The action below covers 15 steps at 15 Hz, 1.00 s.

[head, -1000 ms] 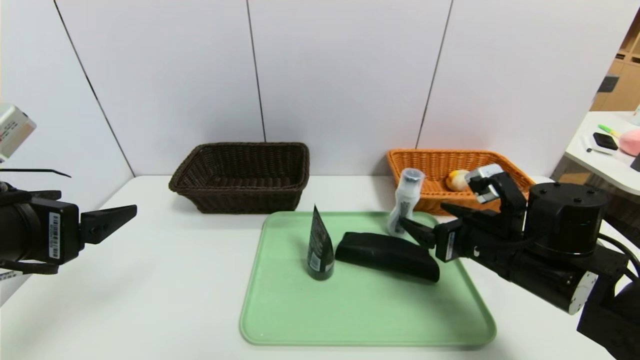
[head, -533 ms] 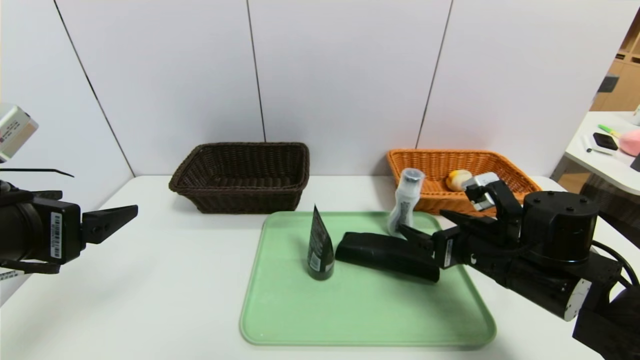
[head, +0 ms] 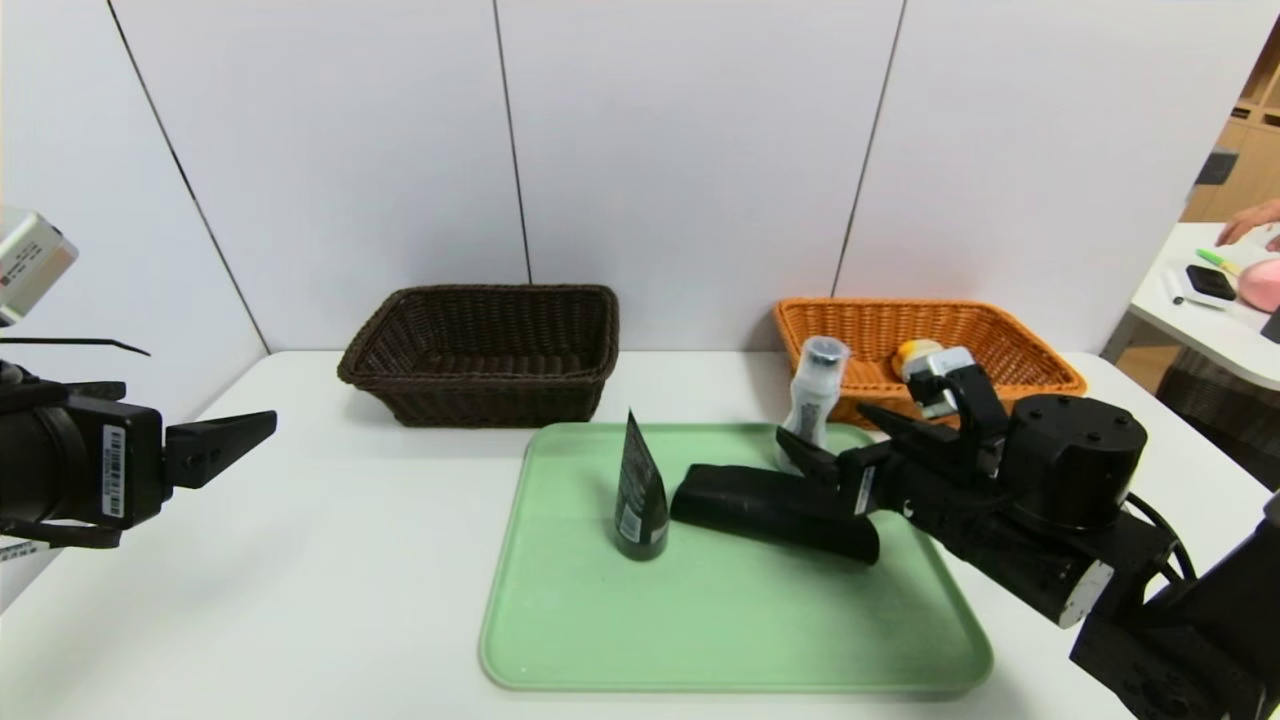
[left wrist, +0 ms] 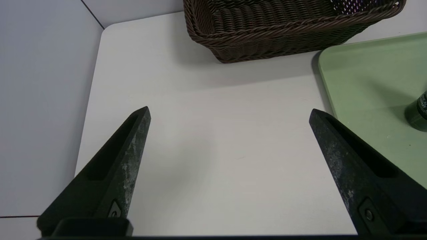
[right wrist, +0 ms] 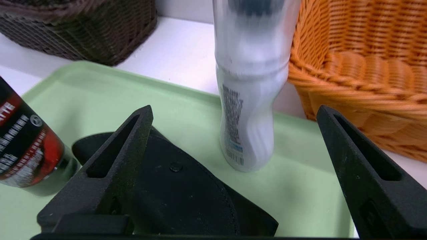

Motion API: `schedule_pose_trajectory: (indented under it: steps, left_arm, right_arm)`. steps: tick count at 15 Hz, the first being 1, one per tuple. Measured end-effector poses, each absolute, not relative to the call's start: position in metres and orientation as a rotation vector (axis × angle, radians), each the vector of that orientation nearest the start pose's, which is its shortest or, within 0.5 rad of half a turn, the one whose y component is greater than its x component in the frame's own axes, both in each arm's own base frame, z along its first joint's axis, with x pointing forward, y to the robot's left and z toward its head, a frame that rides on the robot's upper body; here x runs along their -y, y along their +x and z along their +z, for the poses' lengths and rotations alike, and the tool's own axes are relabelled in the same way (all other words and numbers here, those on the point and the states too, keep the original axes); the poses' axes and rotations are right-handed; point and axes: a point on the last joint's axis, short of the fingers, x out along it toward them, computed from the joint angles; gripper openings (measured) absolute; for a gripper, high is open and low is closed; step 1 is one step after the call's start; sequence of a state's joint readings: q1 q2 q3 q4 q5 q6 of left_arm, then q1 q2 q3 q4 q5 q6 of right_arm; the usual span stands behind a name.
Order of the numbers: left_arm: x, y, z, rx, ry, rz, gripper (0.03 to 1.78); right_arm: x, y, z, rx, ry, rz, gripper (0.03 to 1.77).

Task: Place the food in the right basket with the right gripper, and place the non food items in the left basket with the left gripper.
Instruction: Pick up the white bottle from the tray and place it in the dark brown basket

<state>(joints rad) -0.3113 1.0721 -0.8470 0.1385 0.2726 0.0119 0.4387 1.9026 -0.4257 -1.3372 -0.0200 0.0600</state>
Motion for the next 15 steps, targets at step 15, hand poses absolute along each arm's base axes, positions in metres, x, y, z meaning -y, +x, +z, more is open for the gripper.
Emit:
schedule_pose_trajectory:
  steps: [15]
  left_arm:
    - [0.037, 0.134, 0.260, -0.356, 0.111, -0.039, 1.69]
  right_arm:
    - [-0.130, 0.291, 0.086, -0.145, 0.051, 0.331, 1.69]
